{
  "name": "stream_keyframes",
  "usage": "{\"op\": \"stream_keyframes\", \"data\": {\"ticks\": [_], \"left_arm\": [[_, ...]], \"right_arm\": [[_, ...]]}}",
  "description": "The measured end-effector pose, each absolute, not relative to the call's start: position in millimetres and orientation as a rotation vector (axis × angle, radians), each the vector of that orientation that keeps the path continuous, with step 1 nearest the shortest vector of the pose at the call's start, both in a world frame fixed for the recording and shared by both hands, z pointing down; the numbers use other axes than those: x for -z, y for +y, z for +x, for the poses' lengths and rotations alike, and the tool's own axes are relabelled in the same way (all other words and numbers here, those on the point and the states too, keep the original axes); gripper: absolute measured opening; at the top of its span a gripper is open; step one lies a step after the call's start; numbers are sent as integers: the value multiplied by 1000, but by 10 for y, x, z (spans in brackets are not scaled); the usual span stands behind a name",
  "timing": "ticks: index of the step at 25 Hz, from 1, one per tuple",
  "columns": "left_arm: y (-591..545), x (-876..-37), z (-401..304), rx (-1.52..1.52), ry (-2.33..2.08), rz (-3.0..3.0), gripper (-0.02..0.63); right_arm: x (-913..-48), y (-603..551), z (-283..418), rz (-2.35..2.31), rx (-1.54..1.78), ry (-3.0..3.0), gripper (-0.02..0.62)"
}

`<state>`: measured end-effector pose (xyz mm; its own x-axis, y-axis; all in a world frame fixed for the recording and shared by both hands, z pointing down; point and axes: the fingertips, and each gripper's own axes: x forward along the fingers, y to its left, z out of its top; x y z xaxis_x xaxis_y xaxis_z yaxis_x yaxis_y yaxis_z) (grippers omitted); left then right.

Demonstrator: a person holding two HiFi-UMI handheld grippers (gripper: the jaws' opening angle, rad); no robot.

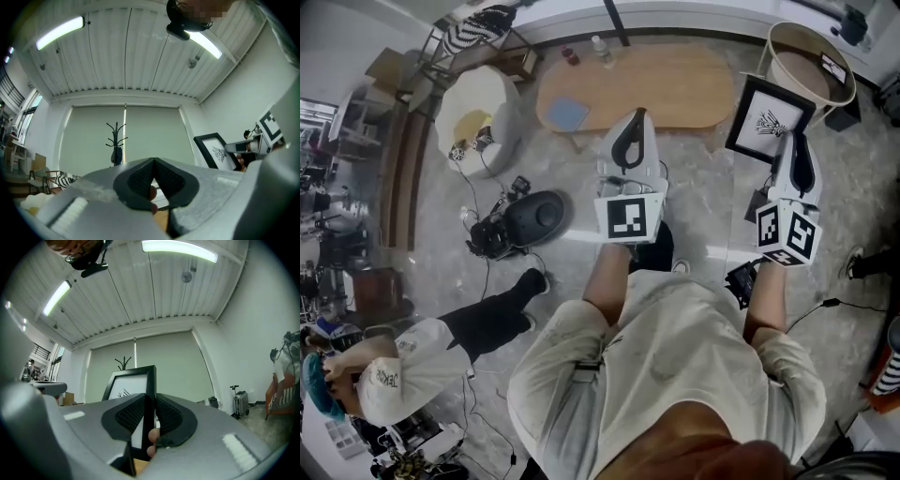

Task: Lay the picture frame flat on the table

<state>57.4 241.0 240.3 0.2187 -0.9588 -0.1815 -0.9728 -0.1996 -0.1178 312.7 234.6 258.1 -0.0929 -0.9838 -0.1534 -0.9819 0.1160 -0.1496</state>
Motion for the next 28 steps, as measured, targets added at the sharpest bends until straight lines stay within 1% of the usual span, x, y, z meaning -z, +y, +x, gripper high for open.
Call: {"op": "stream_keyframes", "data": {"ticks": [3, 9, 28], "left_arm": [[2250, -2463, 529, -85, 1847, -2269, 5], [1771, -2475, 241, -95, 1843, -2280, 5], [-210, -2380, -496, -157, 1762, -2368, 5]], "right_arm": [[-2609, 2179, 3094, -1955, 7, 2176, 75], [-2618, 1729, 2813, -1964, 4, 2167, 75], [-2474, -51, 2010, -2061, -48, 2136, 75]]}}
